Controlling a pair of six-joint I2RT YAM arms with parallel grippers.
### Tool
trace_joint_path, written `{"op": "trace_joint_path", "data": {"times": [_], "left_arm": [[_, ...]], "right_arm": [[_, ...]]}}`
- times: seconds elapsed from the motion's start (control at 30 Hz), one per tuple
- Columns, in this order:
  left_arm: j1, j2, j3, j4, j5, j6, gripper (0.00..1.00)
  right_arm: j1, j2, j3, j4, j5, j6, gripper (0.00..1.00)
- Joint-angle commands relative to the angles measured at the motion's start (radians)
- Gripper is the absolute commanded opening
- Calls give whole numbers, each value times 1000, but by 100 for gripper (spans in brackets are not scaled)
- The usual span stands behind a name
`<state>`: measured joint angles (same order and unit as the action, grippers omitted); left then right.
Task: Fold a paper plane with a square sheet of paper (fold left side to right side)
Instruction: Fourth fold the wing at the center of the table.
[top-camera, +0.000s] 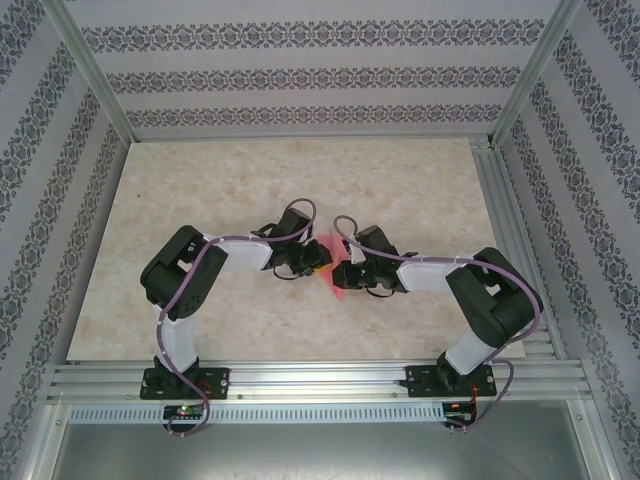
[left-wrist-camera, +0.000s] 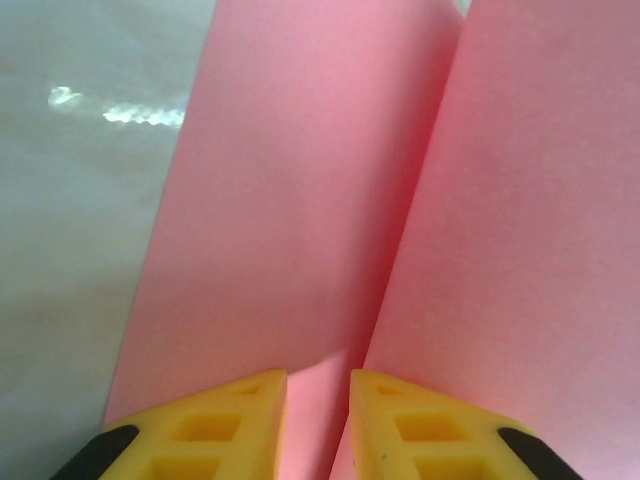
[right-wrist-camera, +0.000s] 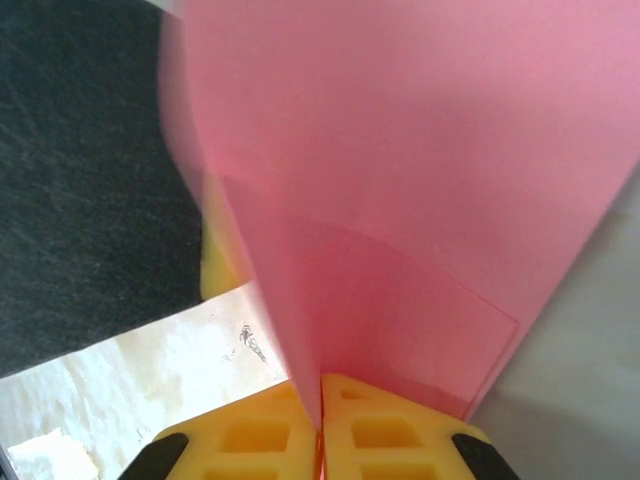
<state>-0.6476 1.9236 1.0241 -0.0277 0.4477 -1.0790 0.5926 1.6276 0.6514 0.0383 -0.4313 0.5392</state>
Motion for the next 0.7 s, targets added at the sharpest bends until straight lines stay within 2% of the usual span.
{"op": "trace_joint_path", "data": {"times": [0.0, 0.23, 0.4, 0.57, 0.67], "left_arm": [[-18, 52, 9, -72, -31, 27, 28], [-20, 60, 11, -83, -39, 25, 28], [-20, 62, 12, -87, -41, 26, 27], [-20, 60, 12, -86, -41, 25, 27], [-20, 60, 11, -85, -40, 25, 27]], "right_arm": [[-11, -8, 3, 20, -41, -24, 13], [-35, -66, 26, -54, -45, -46, 27], [-72, -138, 63, -183, -18, -92, 35], [-53, -167, 126, -358, 120, -144, 40], [-8, -164, 129, -383, 219, -135, 42]]}}
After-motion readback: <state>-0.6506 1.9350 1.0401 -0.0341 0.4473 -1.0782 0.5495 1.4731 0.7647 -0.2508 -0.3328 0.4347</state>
